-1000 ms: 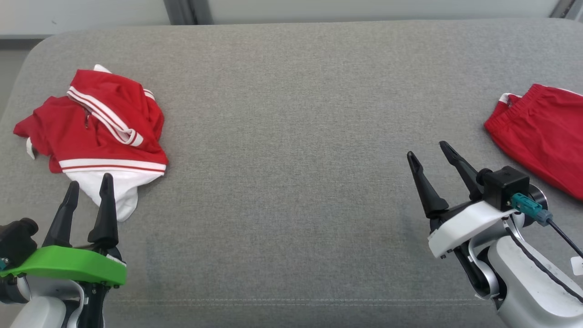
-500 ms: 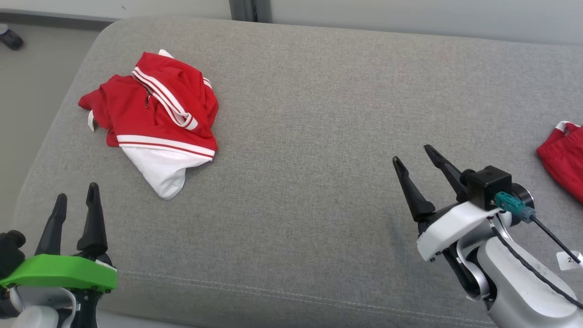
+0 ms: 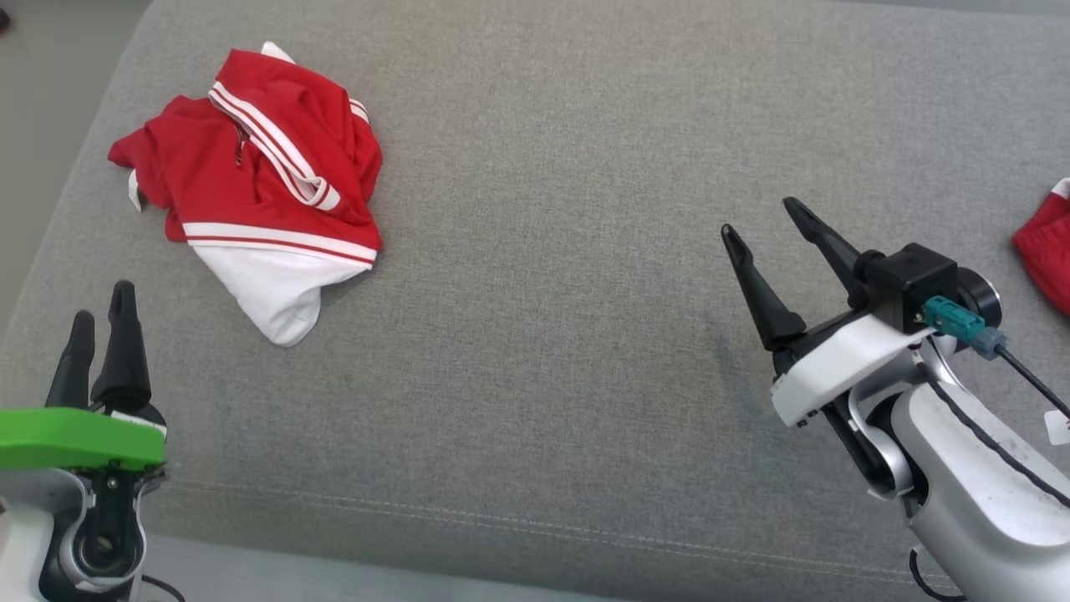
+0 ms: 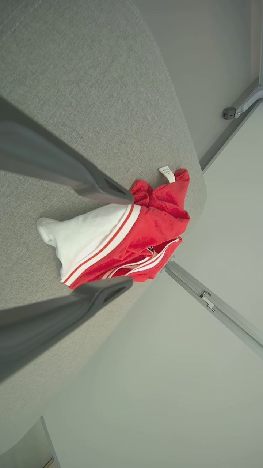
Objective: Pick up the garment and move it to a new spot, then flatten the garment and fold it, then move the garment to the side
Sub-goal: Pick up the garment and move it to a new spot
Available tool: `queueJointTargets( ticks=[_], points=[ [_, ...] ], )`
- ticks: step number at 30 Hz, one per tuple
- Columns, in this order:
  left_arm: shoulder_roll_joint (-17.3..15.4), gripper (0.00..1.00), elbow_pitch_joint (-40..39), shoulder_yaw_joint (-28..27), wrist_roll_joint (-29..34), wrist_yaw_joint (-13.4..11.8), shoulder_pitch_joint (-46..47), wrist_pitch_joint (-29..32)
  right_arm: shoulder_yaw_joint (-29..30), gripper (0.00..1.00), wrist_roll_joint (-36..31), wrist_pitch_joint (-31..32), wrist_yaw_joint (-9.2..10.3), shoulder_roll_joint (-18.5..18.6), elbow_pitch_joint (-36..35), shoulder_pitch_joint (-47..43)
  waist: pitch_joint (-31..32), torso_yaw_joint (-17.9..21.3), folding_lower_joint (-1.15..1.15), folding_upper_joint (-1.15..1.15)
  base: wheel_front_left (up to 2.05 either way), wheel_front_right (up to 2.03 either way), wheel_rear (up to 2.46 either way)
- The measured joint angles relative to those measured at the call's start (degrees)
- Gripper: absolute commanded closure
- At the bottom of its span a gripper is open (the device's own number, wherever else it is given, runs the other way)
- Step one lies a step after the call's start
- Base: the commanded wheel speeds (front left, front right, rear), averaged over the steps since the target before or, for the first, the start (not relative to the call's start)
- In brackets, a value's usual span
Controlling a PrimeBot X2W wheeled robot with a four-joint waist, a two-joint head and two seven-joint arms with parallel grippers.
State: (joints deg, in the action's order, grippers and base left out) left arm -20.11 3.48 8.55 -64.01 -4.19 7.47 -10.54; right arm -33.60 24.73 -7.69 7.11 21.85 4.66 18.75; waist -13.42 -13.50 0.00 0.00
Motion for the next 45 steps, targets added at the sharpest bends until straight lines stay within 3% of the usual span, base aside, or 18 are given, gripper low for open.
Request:
queueJointTargets(
  ticks=[7,14,23,31,32,33,34,36,45],
  points=[
    [3.2,0.00,4.0,-1.4,-9.0,0.2,7.9,5.9,1.9,0.00,-1.9,2.5,0.04,2.3,-3.2,3.3,-4.9,0.6,0.00,0.00,0.00,0.00,0.00],
    [4.2,0.00,9.3,-3.3,-13.5,0.0,15.9,9.7,3.6,0.00,-4.0,5.0,0.05,3.6,-6.6,5.0,-10.2,1.5,0.00,0.00,0.00,0.00,0.00],
    [4.1,0.00,19.5,-4.1,-13.3,-0.6,23.0,10.5,6.1,0.00,-5.8,5.8,0.05,4.1,-8.0,5.9,-16.3,3.3,0.00,0.00,0.00,0.00,0.00],
    [4.1,0.00,26.3,-3.2,-12.7,-0.6,26.3,11.0,8.9,0.00,-6.7,6.6,0.05,4.1,-9.3,5.7,-18.0,5.3,0.00,0.00,0.00,0.00,0.00],
    [4.1,0.25,26.3,-3.2,-12.7,-0.6,26.3,11.0,8.9,0.00,-6.7,6.6,0.05,4.1,-9.3,5.7,-18.0,5.3,0.00,0.00,0.00,0.00,0.00],
    [4.5,0.79,26.9,-2.6,-12.7,-0.1,27.3,11.3,9.5,0.00,-7.0,6.7,0.05,4.1,-9.3,5.4,-18.1,5.5,0.00,0.00,0.00,0.00,0.00],
    [4.5,1.00,26.9,-2.6,-12.7,-0.1,27.3,11.3,9.5,0.00,-7.0,6.7,0.05,4.1,-9.3,5.4,-18.1,5.5,0.00,0.00,0.00,0.00,0.00],
    [5.5,1.00,27.6,-0.1,-12.5,1.9,28.1,12.8,9.6,0.00,-7.1,6.7,0.05,3.8,-9.3,4.9,-17.7,5.4,0.00,0.00,0.00,0.00,0.00],
    [10.1,1.00,28.1,5.2,-10.0,5.9,28.5,13.6,9.1,0.00,-7.1,6.0,0.05,1.7,-8.7,2.8,-15.2,5.5,0.00,0.00,0.00,0.00,0.00]
  ],
)
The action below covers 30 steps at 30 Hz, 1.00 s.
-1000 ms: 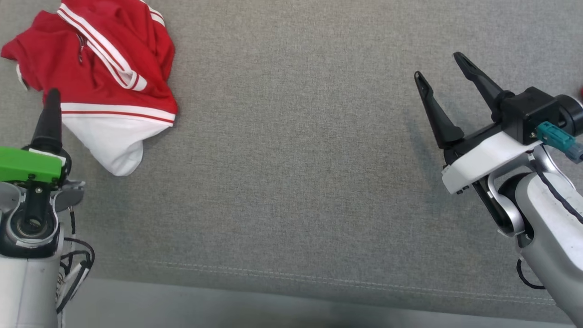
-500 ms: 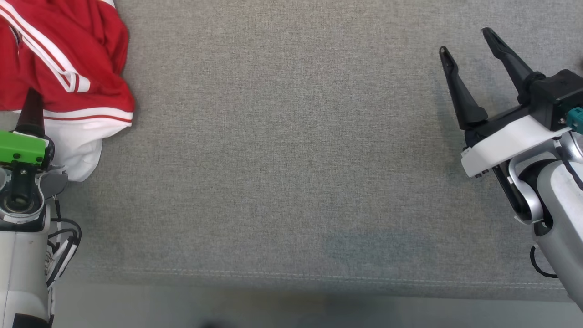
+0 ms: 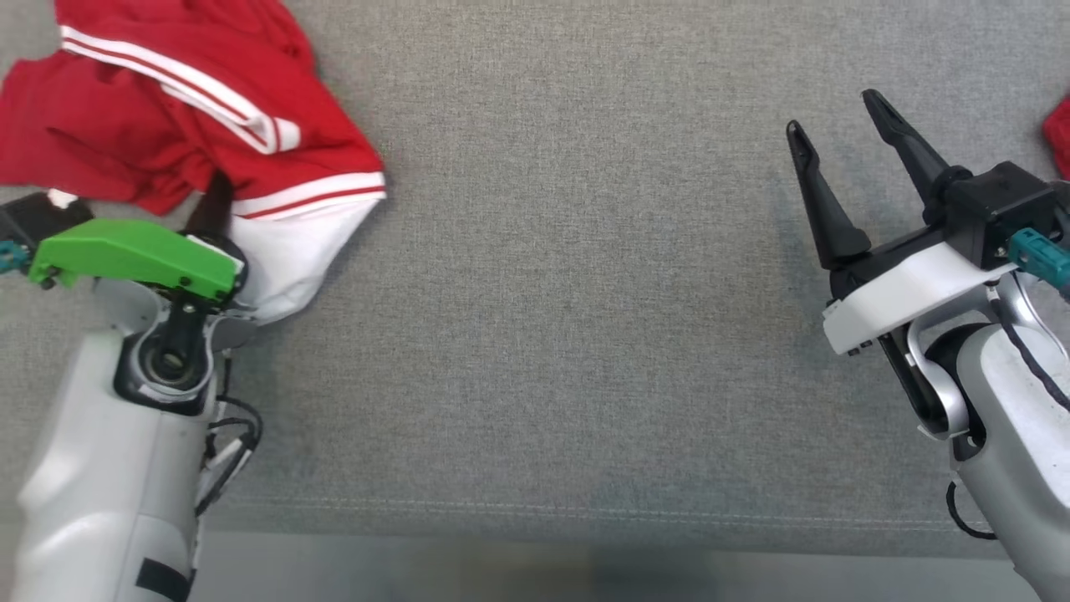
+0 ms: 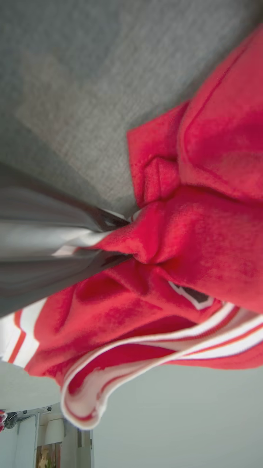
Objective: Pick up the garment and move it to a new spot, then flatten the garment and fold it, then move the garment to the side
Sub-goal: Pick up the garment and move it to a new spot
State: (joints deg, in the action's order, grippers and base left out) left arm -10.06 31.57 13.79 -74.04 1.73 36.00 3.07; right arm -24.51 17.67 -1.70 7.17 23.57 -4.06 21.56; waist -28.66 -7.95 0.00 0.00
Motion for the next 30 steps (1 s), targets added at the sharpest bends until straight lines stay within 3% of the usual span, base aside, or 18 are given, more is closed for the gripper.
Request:
queueJointTargets(
  ticks=[4,11,17,24,30],
  points=[
    [3.3,1.00,-1.2,4.3,1.2,2.3,0.0,1.0,-0.8,0.00,0.5,-1.0,0.00,-1.5,0.7,-0.5,1.5,0.3,0.00,0.00,0.00,0.00,0.00],
    [8.6,1.00,-5.9,12.8,2.9,3.9,-1.8,3.7,-4.1,0.00,1.2,-2.8,-0.16,-5.0,3.1,-1.7,4.3,2.1,0.00,0.00,0.00,0.00,0.00],
    [8.2,1.00,-8.9,18.6,3.6,4.3,-6.7,5.7,-7.7,0.00,2.7,-3.9,-1.44,-8.6,5.2,-3.4,6.4,5.4,0.00,0.00,0.00,0.00,0.00],
    [7.4,1.00,-11.2,19.1,2.6,3.8,-9.2,4.2,-13.1,0.00,4.9,-3.9,-3.66,-12.1,9.0,-9.8,8.6,10.5,0.00,0.00,0.00,0.00,0.00],
    [7.6,1.00,-16.7,18.9,-0.3,2.9,-9.0,3.5,-14.7,0.00,6.6,-4.4,-4.33,-13.8,11.4,-12.9,10.1,14.9,0.00,0.00,0.00,0.00,0.00]
  ],
)
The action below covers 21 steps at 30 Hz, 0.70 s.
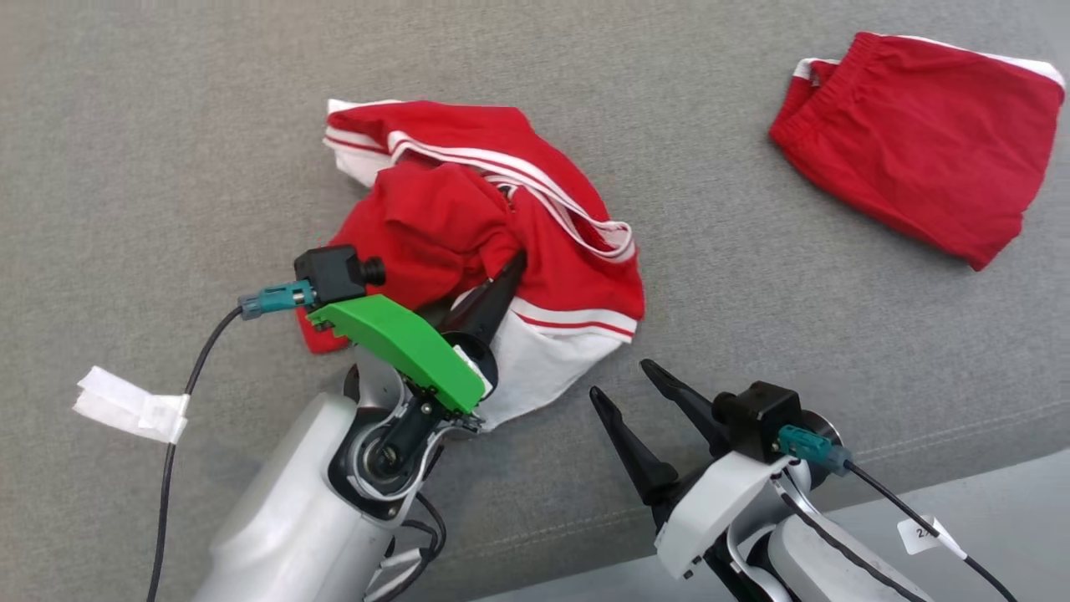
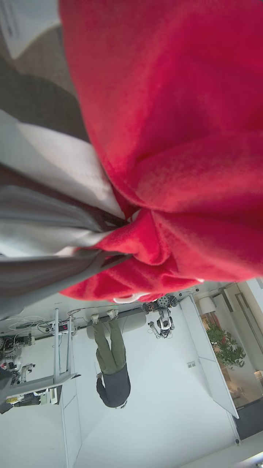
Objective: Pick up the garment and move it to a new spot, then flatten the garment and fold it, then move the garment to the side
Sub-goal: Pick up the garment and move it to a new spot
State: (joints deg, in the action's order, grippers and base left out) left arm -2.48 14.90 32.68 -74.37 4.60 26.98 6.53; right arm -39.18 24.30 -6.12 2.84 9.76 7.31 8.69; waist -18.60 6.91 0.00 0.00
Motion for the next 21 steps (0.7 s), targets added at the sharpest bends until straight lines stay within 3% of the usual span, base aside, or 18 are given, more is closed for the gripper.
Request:
queueJointTargets(
  ticks=[7,15,21],
  points=[
    [0.0,1.00,-2.6,3.0,-0.6,-2.3,0.0,0.6,2.1,0.00,0.6,-2.4,-0.23,-0.2,1.1,0.0,1.3,2.7,0.00,0.00,0.00,0.00,0.00],
    [0.0,1.00,-4.8,3.4,-2.3,-4.5,-0.1,0.4,4.2,0.00,2.3,-4.2,-0.42,-0.5,2.5,0.2,1.0,1.1,0.00,0.00,0.00,0.00,0.00],
    [0.0,1.00,-6.1,3.4,-2.5,-5.7,-0.1,-0.1,3.4,0.00,4.3,-4.4,-2.63,-2.6,4.3,0.6,0.4,0.0,0.00,0.00,0.00,0.00,0.00]
  ],
)
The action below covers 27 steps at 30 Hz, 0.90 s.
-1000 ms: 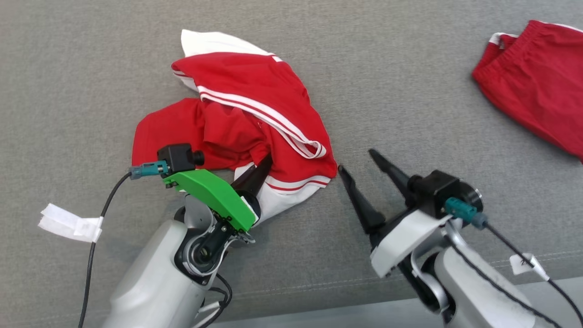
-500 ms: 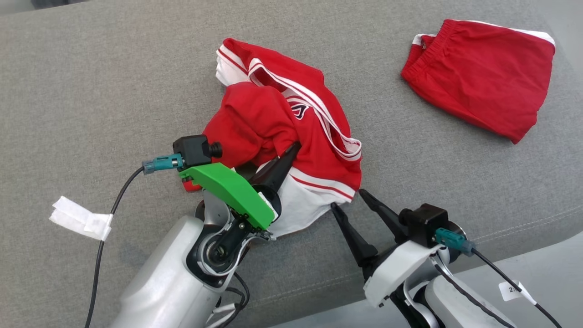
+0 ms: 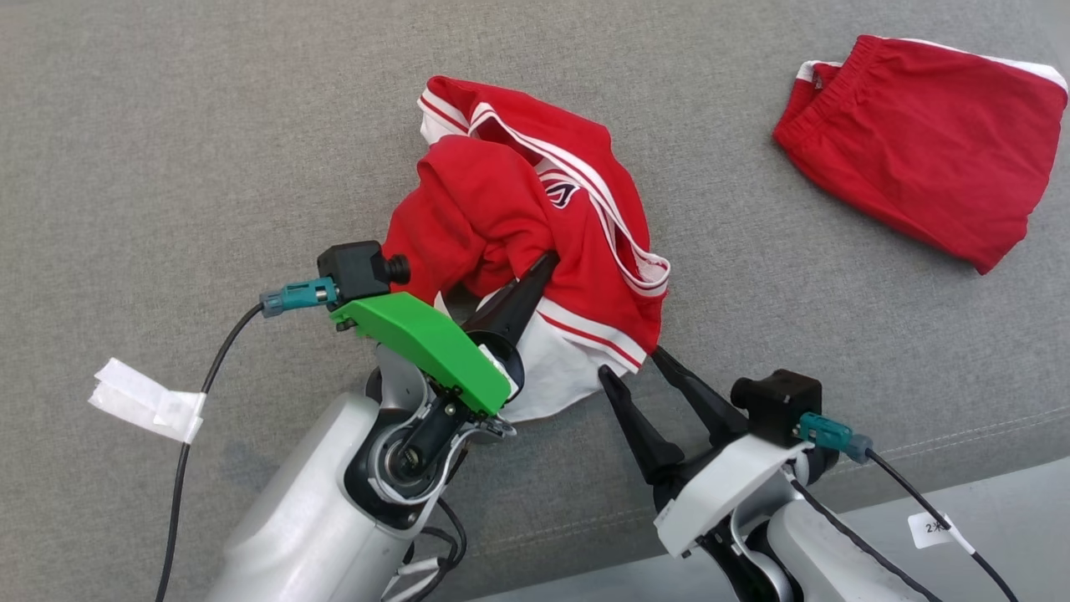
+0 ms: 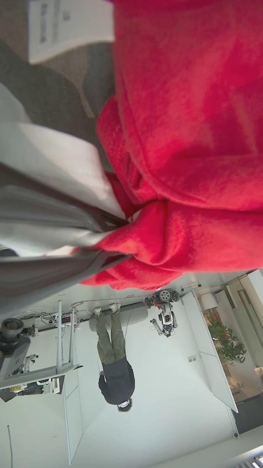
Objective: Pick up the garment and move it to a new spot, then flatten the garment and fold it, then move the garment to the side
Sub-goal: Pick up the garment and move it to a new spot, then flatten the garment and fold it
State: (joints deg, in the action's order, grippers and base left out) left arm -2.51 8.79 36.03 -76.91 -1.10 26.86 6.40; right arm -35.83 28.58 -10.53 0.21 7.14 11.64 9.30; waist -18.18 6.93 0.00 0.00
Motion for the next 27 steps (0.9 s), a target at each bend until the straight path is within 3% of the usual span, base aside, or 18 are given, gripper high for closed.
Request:
queueJointTargets(
  ticks=[6,7,9,10,11,21,22,23,24,25,27],
  points=[
    [0.0,1.00,-0.8,0.3,0.0,-1.0,-0.1,-0.5,-0.1,0.00,1.9,-0.6,-1.48,-1.6,1.8,1.1,-0.4,-0.4,0.00,0.00,0.00,0.00,0.00],
    [0.0,1.00,-1.0,0.3,0.0,-1.0,-0.1,-0.5,-0.1,0.05,2.1,-0.8,-1.71,-1.6,2.1,1.3,-0.5,-0.4,0.00,0.00,0.00,0.00,0.00],
    [0.0,1.00,-1.4,0.4,0.0,-1.3,-0.2,-0.5,-0.1,0.53,2.2,-1.0,-1.87,-1.6,2.6,1.6,-0.6,-0.6,0.00,0.00,0.00,0.00,0.00],
    [0.0,1.00,-1.4,0.4,0.0,-1.5,-0.2,-0.5,0.0,0.72,2.3,-1.0,-2.24,-1.6,2.9,1.8,-0.6,-0.6,0.00,0.00,0.00,0.00,0.00],
    [0.0,1.00,-1.5,0.4,0.0,-1.5,-0.2,-0.5,0.0,1.00,2.3,-1.0,-2.35,-1.6,3.1,2.1,-0.7,-0.7,0.00,0.00,0.00,0.00,0.00],
    [-0.1,1.00,-1.6,-0.2,0.1,-2.5,-1.1,-1.6,0.3,1.00,2.7,-1.6,-3.37,-1.6,5.4,2.9,-0.5,-0.7,0.00,0.00,0.00,0.00,0.00],
    [-0.1,0.83,-1.4,-0.5,0.1,-2.5,-1.1,-2.0,0.3,1.00,2.8,-1.6,-3.72,-1.6,5.5,3.0,-0.5,-0.7,0.00,0.00,0.00,0.00,0.00],
    [-0.2,0.58,-1.2,-0.7,0.1,-2.7,-1.1,-2.4,0.4,1.00,3.0,-1.8,-3.86,-1.6,5.4,3.0,-0.5,-0.6,0.00,0.00,0.00,0.00,0.00],
    [-0.2,0.24,-1.2,-0.7,0.1,-2.7,-1.1,-2.4,0.4,1.00,3.0,-1.8,-3.86,-1.6,5.4,3.0,-0.5,-0.6,0.00,0.00,0.00,0.00,0.00],
    [-0.3,0.00,-0.9,-0.9,0.2,-3.0,-1.1,-2.5,0.7,1.00,3.6,-2.1,-4.06,-1.7,5.2,3.0,-0.4,-0.6,0.00,0.00,0.00,0.00,0.00],
    [-0.5,0.00,-0.5,-1.1,0.2,-3.0,-1.4,-2.5,1.9,1.00,4.9,-2.1,-4.25,-1.7,4.3,3.0,-0.3,-0.5,0.00,0.00,0.00,0.00,0.00]
  ],
)
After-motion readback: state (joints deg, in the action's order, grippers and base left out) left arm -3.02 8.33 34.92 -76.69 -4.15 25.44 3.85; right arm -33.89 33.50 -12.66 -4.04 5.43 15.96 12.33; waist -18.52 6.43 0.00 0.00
